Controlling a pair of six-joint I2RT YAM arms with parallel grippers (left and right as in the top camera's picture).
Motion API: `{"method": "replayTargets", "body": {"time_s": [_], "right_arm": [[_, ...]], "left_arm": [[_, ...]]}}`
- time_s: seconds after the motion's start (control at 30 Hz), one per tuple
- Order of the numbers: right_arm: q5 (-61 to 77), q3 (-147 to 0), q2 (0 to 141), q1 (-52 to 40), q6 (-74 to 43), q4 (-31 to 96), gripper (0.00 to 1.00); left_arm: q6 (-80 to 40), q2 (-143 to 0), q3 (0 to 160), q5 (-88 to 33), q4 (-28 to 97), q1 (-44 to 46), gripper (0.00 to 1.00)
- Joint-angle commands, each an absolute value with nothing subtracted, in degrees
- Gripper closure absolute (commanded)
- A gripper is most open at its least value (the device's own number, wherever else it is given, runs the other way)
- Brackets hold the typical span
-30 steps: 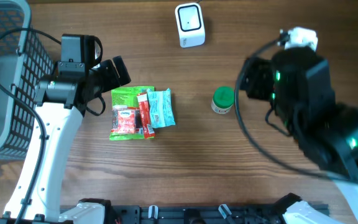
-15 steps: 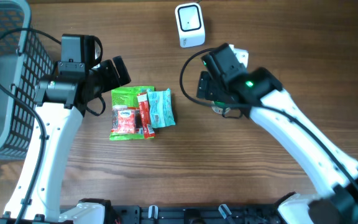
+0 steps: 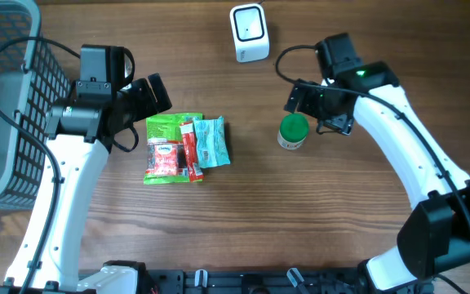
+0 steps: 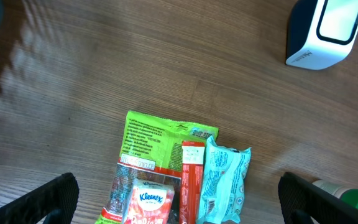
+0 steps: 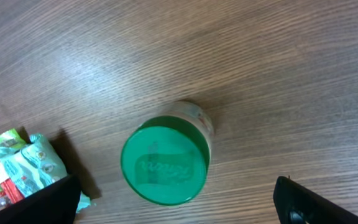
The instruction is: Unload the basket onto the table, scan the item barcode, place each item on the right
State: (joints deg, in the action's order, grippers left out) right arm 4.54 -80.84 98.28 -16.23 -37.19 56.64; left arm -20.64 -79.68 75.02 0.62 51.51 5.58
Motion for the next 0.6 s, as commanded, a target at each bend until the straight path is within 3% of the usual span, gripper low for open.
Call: {"method": "replayTargets", "body": {"time_s": [0.0, 0.57], "right_arm": [[6.4, -80.9, 99.9, -17.4, -36.1, 56.8, 0.0], [6.5, -80.9, 109.6, -19.9, -36.1, 55.8, 0.0]], "left_arm": [[-19.9, -79.4, 75.5, 1.4, 51.6, 5.2, 0.0], [-19.9, -79.4, 75.5, 1.4, 51.5, 5.2, 0.0]]}}
